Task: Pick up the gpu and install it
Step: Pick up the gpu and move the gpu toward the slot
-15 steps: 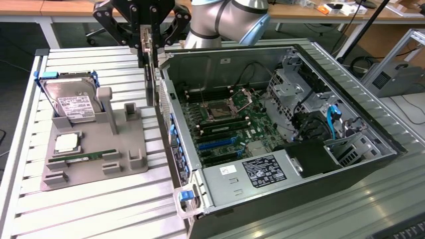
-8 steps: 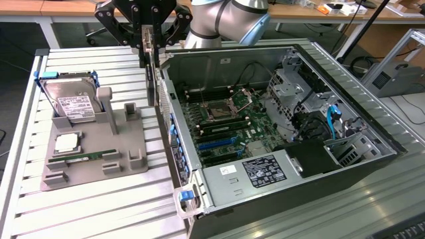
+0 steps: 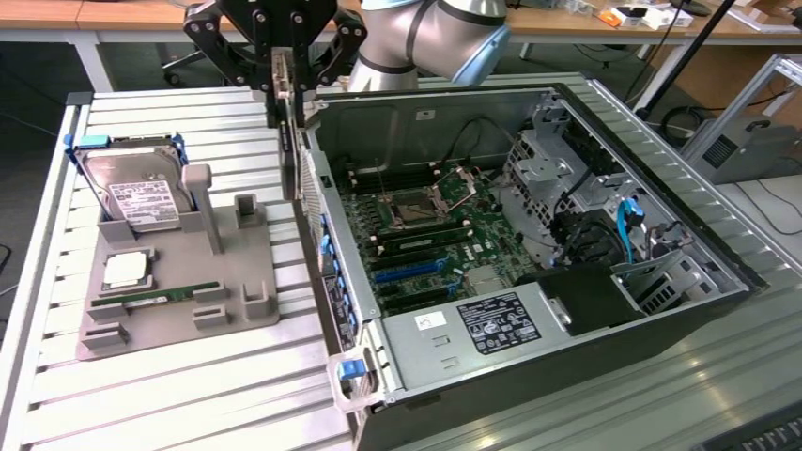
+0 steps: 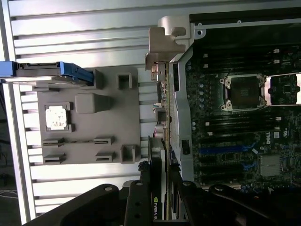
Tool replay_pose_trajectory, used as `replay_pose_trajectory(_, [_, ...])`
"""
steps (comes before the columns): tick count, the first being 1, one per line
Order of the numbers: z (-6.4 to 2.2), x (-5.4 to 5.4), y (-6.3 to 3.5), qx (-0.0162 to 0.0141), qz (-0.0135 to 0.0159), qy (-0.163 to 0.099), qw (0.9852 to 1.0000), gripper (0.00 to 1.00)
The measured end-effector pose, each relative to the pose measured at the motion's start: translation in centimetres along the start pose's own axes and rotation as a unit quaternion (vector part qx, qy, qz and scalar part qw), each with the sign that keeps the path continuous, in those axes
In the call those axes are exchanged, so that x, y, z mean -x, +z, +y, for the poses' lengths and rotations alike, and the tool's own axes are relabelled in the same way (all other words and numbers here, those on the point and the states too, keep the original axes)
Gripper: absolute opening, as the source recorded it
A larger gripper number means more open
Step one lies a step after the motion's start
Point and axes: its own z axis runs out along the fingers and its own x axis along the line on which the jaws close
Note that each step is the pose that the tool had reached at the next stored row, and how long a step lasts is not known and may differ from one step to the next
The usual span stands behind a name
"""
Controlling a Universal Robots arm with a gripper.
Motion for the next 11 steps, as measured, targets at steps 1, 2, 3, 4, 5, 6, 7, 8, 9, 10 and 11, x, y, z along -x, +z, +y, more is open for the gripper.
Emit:
replay_pose_trajectory(1, [0.0, 0.12, 0.0, 0.0, 0.0, 0.0, 1.0, 0.27])
replay_pose_trajectory(2, [0.01, 0.22, 0.01, 0.0, 0.0, 0.0, 1.0, 0.27])
replay_pose_trajectory(3, [0.02, 0.33, 0.01, 0.0, 0.0, 0.0, 1.0, 0.27])
replay_pose_trajectory(4, [0.03, 0.42, 0.01, 0.0, 0.0, 0.0, 1.0, 0.27])
replay_pose_trajectory(5, [0.03, 0.48, 0.01, 0.0, 0.0, 0.0, 1.0, 0.27])
replay_pose_trajectory(6, [0.04, 0.55, 0.01, 0.0, 0.0, 0.0, 1.0, 0.27])
replay_pose_trajectory(7, [0.04, 0.62, 0.01, 0.0, 0.0, 0.0, 1.0, 0.27])
replay_pose_trajectory(8, [0.05, 0.71, 0.01, 0.0, 0.0, 0.0, 1.0, 0.27])
replay_pose_trajectory(9, [0.05, 0.77, 0.01, 0.0, 0.0, 0.0, 1.0, 0.27])
replay_pose_trajectory(10, [0.06, 0.84, 0.01, 0.0, 0.0, 0.0, 1.0, 0.27])
replay_pose_trajectory(11, [0.06, 0.88, 0.01, 0.0, 0.0, 0.0, 1.0, 0.27])
